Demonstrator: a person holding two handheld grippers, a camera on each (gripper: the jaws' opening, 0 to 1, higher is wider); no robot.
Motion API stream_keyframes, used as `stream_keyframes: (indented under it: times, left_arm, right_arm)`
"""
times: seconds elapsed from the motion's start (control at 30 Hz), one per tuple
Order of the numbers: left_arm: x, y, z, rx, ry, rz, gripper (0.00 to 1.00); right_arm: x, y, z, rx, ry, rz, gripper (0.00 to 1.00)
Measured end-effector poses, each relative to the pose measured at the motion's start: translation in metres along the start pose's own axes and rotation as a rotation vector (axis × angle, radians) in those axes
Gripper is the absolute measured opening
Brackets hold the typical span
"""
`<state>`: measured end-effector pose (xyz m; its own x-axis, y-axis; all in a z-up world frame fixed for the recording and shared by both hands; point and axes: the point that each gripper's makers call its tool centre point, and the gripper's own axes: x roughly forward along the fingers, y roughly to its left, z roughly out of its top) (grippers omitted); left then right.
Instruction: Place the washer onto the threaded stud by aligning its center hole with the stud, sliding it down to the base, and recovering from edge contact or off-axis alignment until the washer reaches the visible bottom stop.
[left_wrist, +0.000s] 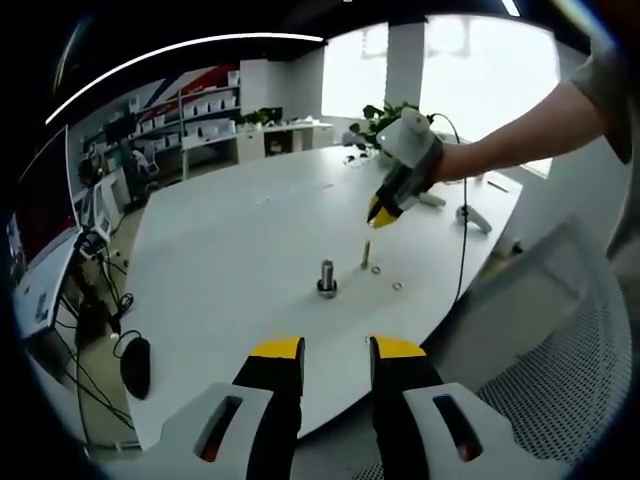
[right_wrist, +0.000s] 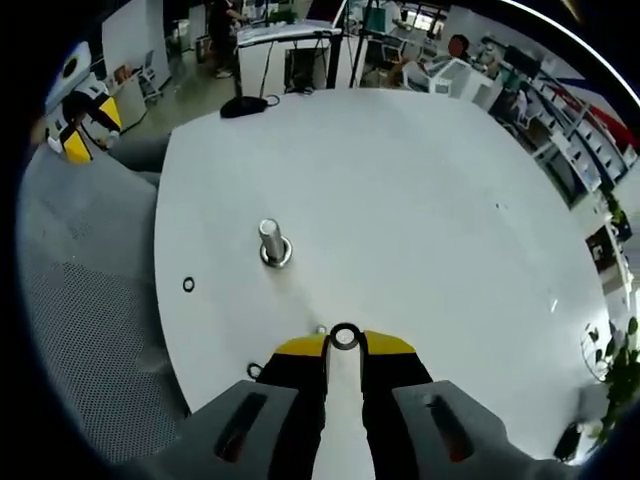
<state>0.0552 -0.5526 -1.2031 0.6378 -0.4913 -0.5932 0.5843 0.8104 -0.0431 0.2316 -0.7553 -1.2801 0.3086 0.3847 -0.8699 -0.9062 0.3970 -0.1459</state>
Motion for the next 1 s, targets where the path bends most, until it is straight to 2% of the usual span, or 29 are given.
stream_keyframes:
  times: [0.13,0.23,0.37,0.5,0.67,1.0]
  left_arm:
    - [0.001,-0.001,-0.001,0.006,0.008,-0.004,0.24]
    - [0.000,0.001,0.000,-0.001,-0.004,0.005,0.24]
    - [0.000,0.001,0.001,0.000,-0.006,0.005,0.24]
    - [0.000,0.001,0.002,0.001,-0.010,0.006,0.24]
    - [0.000,0.000,0.002,0.015,-0.006,0.009,0.24]
    - [0.000,0.001,0.002,0.013,-0.012,0.009,0.24]
  right_arm:
    - [0.001,-0.007,-0.004,0.009,0.009,-0.013,0.13]
    - [0.005,-0.005,-0.009,0.004,0.027,-0.005,0.13]
    - [0.008,0.004,-0.005,-0.009,0.027,0.021,0.13]
    - [0.016,0.011,-0.004,-0.070,0.057,0.034,0.13]
    - [0.026,0.015,-0.006,-0.074,0.077,0.049,0.13]
    - [0.032,0.020,-0.010,-0.082,0.106,0.064,0.13]
